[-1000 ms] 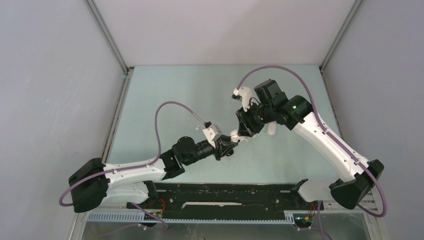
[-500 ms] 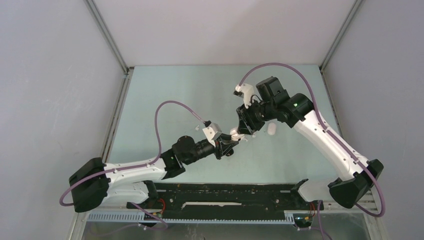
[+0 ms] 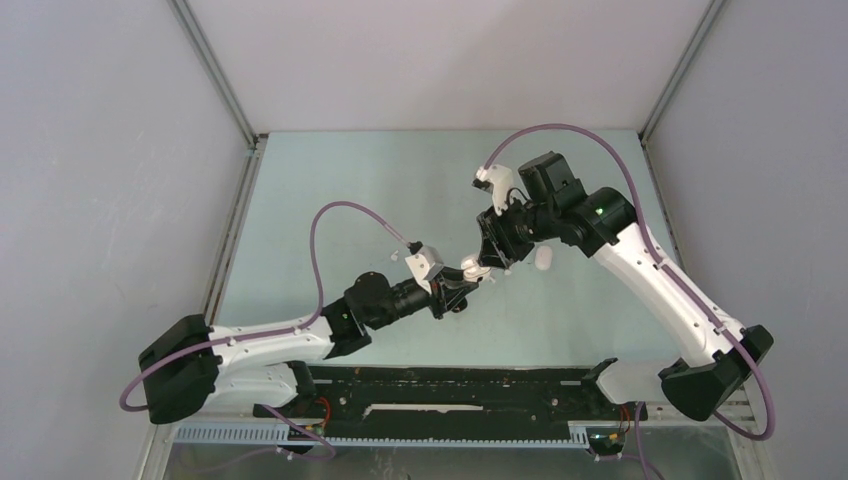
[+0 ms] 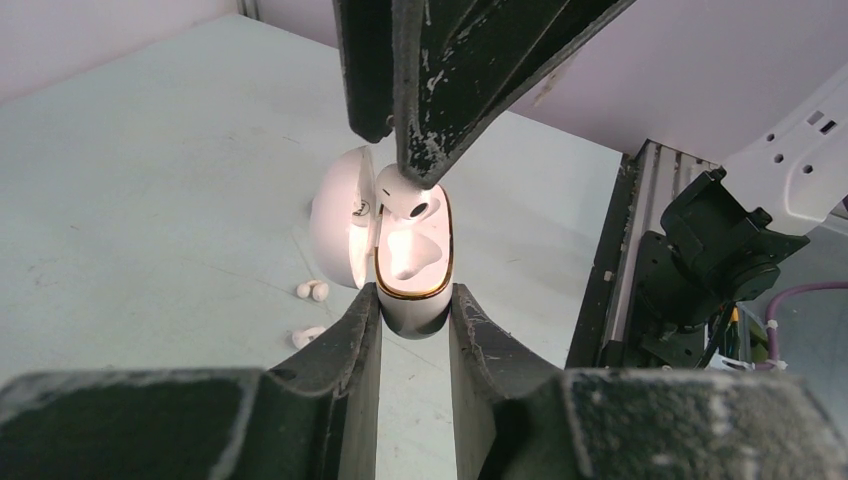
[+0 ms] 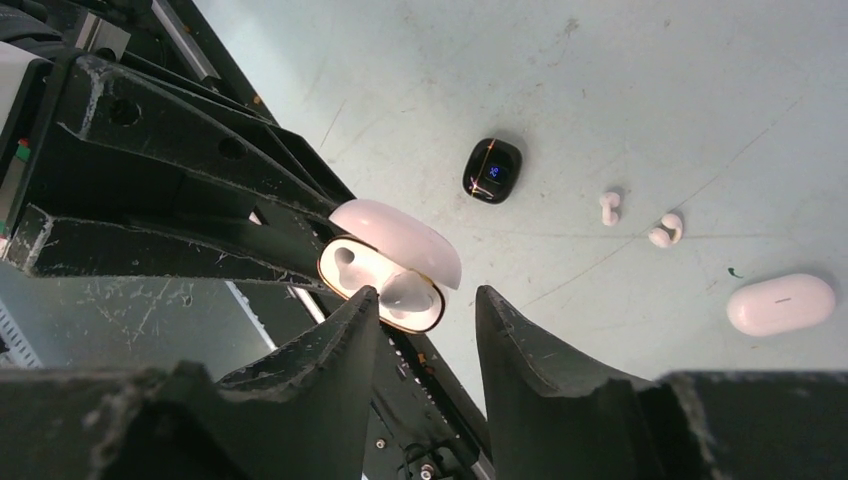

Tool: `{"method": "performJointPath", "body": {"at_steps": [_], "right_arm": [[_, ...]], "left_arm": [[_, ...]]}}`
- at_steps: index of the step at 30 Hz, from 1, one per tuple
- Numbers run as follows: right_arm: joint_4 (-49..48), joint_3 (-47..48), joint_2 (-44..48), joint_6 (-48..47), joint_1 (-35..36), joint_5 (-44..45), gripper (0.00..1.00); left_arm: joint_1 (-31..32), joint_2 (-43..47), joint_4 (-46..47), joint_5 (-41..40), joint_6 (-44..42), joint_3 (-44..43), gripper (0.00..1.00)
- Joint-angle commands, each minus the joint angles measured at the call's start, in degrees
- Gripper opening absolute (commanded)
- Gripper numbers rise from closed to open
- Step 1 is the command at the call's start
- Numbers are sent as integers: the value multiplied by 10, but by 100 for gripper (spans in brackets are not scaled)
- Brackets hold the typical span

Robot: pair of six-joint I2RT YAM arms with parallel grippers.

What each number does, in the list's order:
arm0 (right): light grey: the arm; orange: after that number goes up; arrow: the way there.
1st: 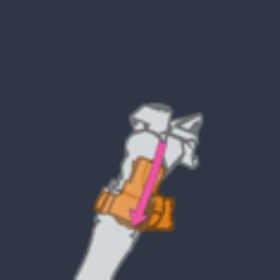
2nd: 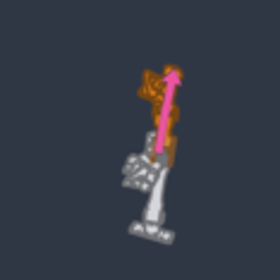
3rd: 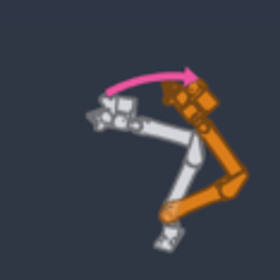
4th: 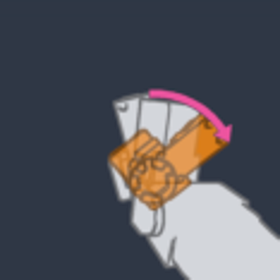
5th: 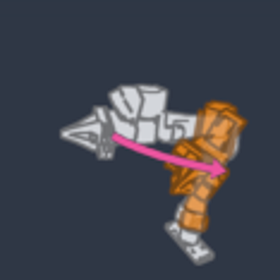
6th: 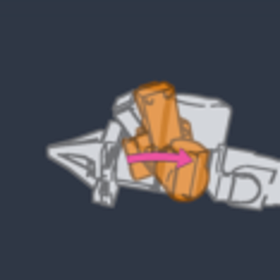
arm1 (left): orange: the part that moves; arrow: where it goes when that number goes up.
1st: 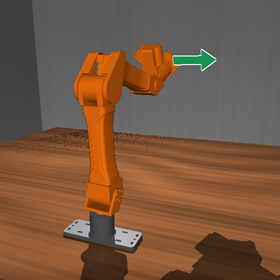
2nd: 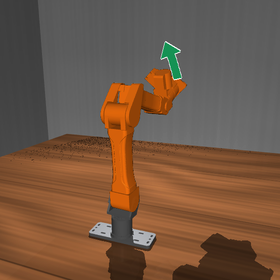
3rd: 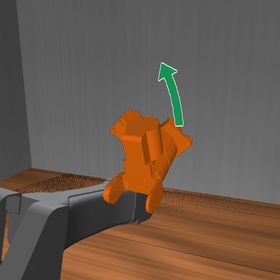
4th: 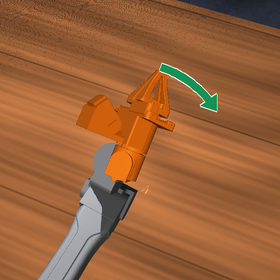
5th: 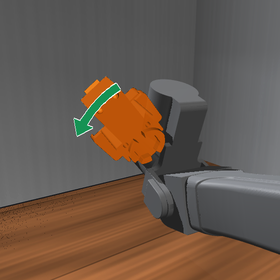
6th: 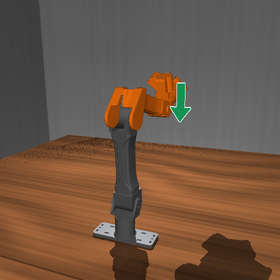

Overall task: Insert the wireless bluetooth earbuds into the charging case
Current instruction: Pick up the earbud from the charging case.

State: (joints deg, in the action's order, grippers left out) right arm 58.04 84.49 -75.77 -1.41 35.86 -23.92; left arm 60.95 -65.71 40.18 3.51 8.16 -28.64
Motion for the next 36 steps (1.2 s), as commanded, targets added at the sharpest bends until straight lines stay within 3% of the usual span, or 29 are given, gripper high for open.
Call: {"method": "performJointPath", "body": {"at_steps": [1, 16, 28, 36], "right_arm": [[10, 17, 19, 11, -1, 22, 43], [-6, 12, -8, 11, 14, -3, 38], [-12, 9, -15, 7, 27, 29, 33], [-6, -7, -2, -6, 26, 41, 35]], "left_arm": [[-2, -4, 22, -18, 9, -35, 0], [-2, -15, 31, -15, 16, -36, 0], [-2, -14, 37, -17, 17, -33, 0], [-2, -17, 41, -16, 17, -33, 0]]}}
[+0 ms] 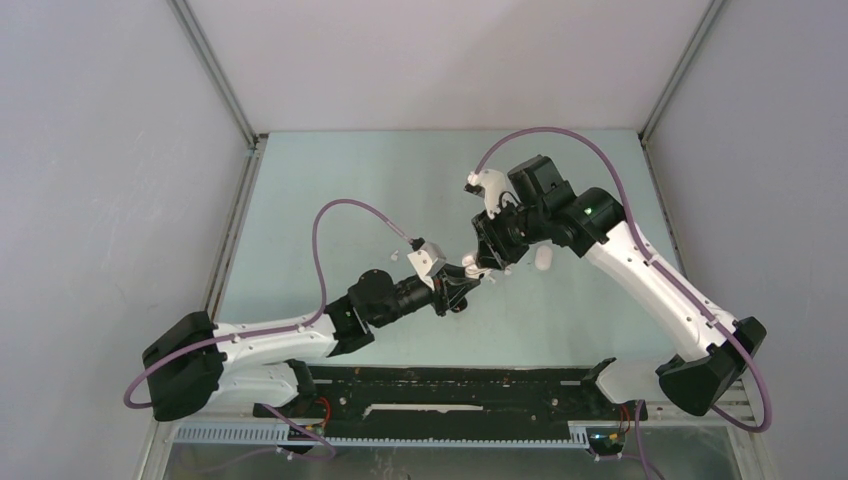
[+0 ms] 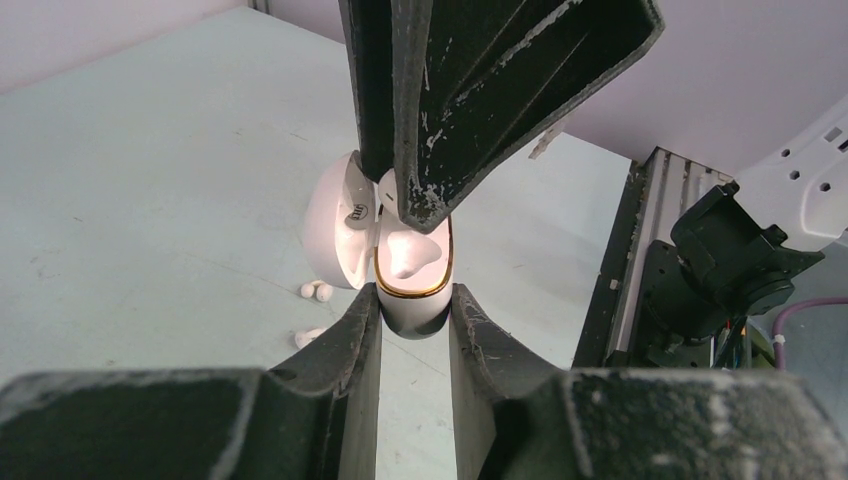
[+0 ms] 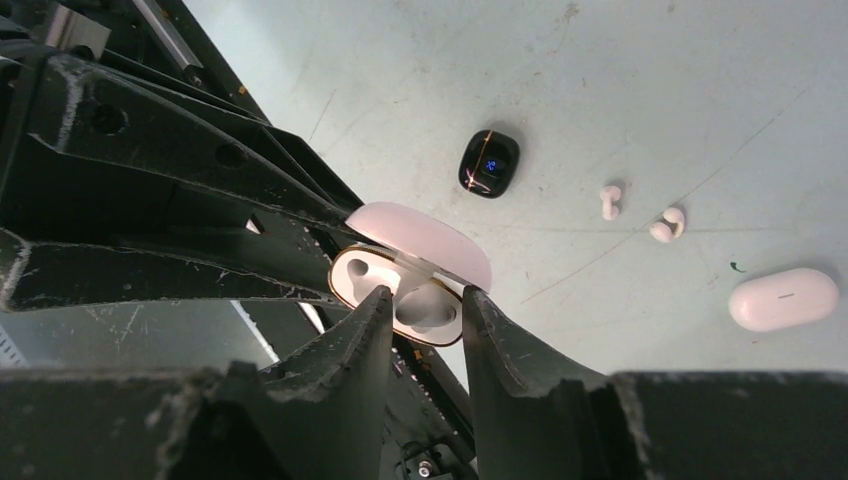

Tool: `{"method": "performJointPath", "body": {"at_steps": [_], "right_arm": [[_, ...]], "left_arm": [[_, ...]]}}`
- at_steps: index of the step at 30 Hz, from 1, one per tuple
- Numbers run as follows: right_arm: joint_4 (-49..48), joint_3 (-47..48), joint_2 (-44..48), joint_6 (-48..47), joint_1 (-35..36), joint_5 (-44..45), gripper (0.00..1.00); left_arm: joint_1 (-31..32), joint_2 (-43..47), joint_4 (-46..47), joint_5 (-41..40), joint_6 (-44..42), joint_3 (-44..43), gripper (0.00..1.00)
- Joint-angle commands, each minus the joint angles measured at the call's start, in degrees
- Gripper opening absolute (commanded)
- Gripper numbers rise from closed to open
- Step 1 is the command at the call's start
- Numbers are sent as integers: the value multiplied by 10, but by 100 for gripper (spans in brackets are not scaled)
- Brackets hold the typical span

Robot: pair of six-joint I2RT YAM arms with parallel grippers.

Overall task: Insert the wireless bluetooth earbuds into the charging case
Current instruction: Pick up the earbud from the charging case.

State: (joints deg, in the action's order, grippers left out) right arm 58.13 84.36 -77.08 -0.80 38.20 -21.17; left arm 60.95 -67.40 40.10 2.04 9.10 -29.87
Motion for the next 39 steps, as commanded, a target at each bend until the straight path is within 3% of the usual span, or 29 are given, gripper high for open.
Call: {"method": "performJointPath", "body": {"at_steps": [1, 9, 16, 26, 32, 39], "right_arm": [[-8, -8, 12, -14, 3, 15, 35], [-13, -11, 14, -30, 3, 22, 27], [-6, 13, 32, -41, 3, 18, 10], [7, 34, 68, -87, -5, -38, 1], [37, 40, 87, -201, -6, -157, 0], [108, 32, 108, -411, 7, -295, 0]], "left_arm": [[-2, 0, 42, -1, 8, -20, 0], [-2, 3, 43, -2, 12, -17, 0], [-2, -4, 44, -2, 16, -13, 0], [-2, -18, 51, 7, 22, -6, 0], [-4, -9, 62, 58, -2, 12, 0], [-5, 9, 53, 172, -36, 18, 0]]}}
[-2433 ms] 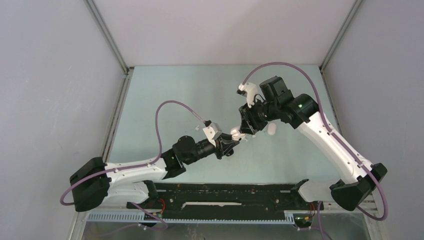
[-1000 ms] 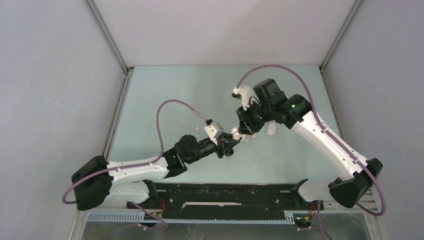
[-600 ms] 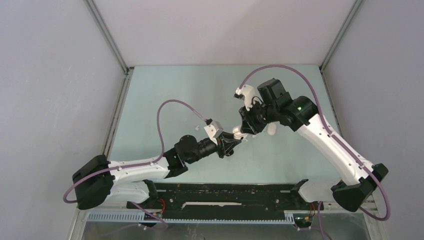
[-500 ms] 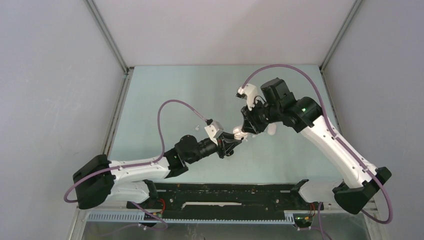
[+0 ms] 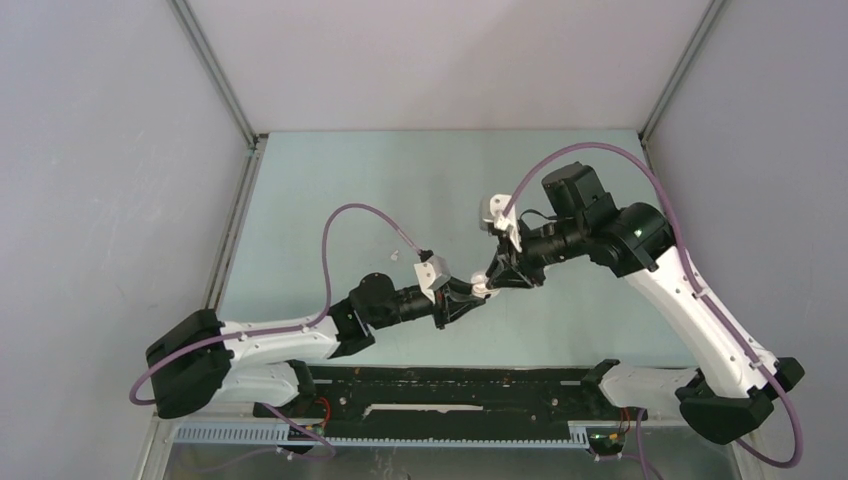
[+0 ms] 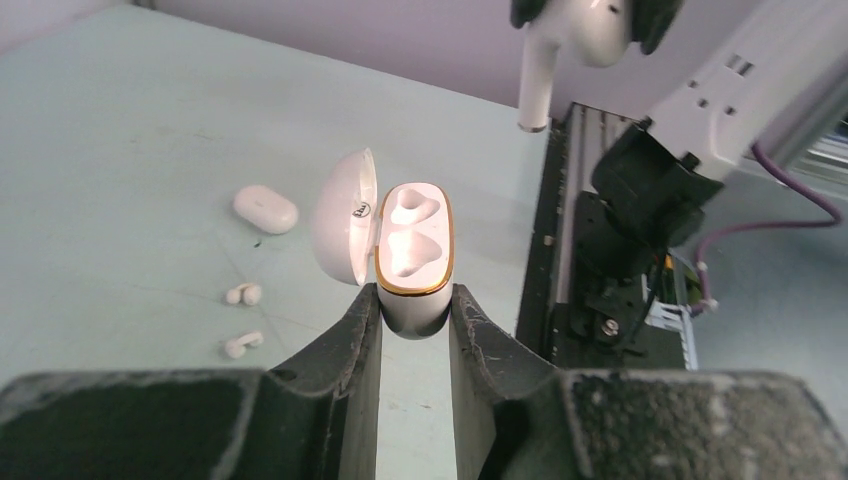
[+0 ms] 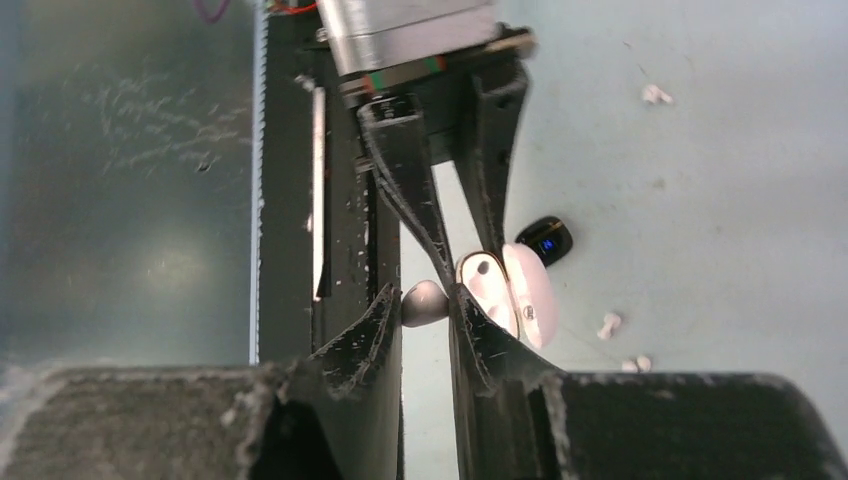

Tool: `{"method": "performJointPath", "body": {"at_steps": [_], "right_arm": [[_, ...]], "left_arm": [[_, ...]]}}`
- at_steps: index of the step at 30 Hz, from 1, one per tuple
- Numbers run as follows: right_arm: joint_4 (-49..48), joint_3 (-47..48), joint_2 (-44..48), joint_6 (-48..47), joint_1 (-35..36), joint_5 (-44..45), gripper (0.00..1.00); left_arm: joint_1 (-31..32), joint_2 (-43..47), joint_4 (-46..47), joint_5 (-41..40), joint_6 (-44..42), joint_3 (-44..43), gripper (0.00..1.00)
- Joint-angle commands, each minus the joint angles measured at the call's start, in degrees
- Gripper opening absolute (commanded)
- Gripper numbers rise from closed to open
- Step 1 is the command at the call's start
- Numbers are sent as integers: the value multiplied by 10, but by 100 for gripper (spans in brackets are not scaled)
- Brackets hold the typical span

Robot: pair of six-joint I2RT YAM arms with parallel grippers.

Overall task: Insert the wireless bluetooth earbuds into the charging case
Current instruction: Pick up the earbud from the charging case, then place the earbud in the charging case.

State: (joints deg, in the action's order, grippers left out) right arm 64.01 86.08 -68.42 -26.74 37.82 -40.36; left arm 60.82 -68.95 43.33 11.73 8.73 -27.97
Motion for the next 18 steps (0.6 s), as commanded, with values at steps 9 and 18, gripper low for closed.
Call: {"method": "performJointPath", "body": {"at_steps": [9, 18], "right_arm": [[45, -20, 59, -287, 63, -77, 0], [43, -31, 47, -291, 87, -67, 0]], "left_arm": [[-3, 25, 1, 148, -31, -21, 0], [-3, 22, 14, 163, -22, -23, 0]]}}
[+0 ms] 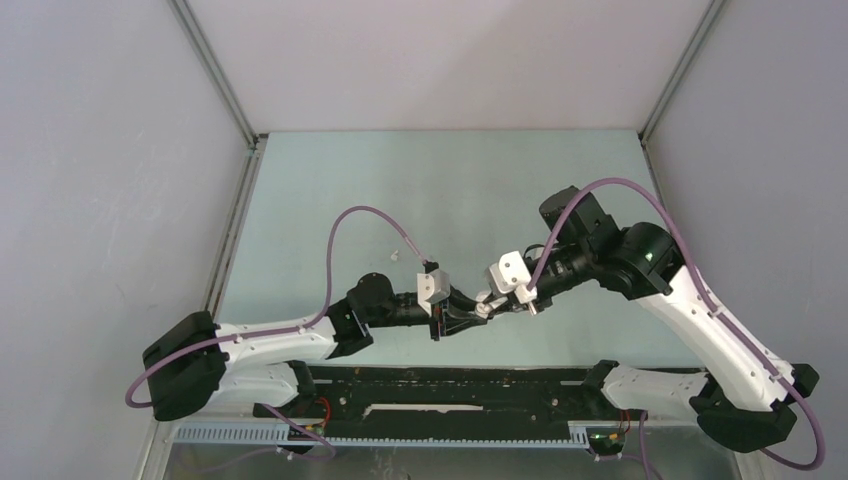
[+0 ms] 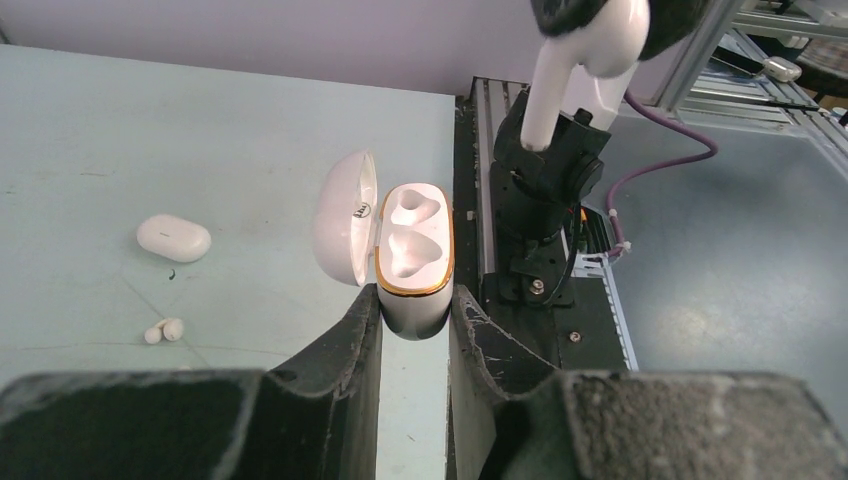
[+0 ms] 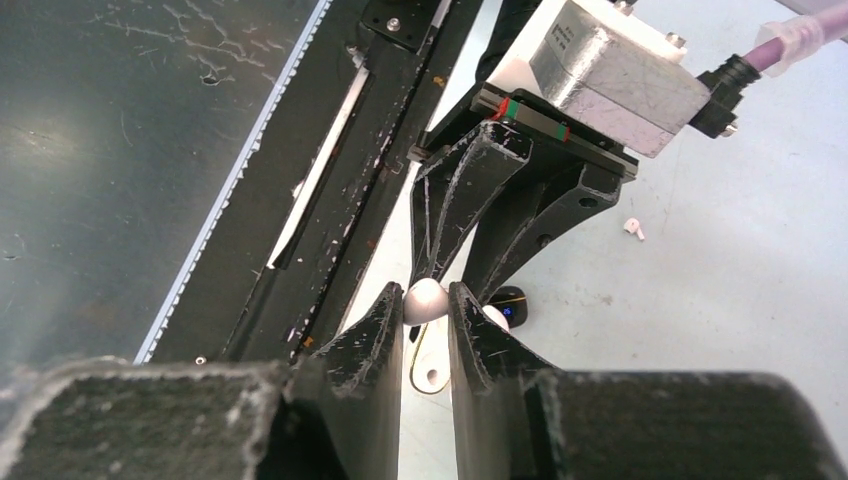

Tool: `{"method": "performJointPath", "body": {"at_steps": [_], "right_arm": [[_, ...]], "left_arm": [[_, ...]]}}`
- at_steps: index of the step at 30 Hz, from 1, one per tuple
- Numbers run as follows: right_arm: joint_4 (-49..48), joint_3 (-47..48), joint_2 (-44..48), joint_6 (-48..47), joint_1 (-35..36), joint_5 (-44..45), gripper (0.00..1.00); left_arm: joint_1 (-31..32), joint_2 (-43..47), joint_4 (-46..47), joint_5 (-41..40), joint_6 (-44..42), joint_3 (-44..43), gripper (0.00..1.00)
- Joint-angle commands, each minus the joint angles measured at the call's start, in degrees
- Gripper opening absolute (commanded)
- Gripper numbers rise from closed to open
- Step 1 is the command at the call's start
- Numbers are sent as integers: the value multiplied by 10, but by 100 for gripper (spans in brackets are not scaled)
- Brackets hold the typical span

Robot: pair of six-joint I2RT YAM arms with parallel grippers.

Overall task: Insert the wireless bluetooth earbuds into the charging case
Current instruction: Place the earbud in the charging case.

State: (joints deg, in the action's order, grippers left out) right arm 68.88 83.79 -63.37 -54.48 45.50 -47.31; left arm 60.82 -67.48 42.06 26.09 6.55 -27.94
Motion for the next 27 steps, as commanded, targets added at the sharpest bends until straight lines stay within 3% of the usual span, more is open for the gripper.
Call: {"method": "performJointPath", "body": {"at_steps": [1, 27], "right_arm": [[-9, -13, -4, -12, 12, 4, 0], [-58, -56, -15, -1, 20, 53, 0]], "left_arm": [[-3, 9, 27, 20, 0, -23, 0], [-1, 22, 41, 29, 0, -14, 0]]}}
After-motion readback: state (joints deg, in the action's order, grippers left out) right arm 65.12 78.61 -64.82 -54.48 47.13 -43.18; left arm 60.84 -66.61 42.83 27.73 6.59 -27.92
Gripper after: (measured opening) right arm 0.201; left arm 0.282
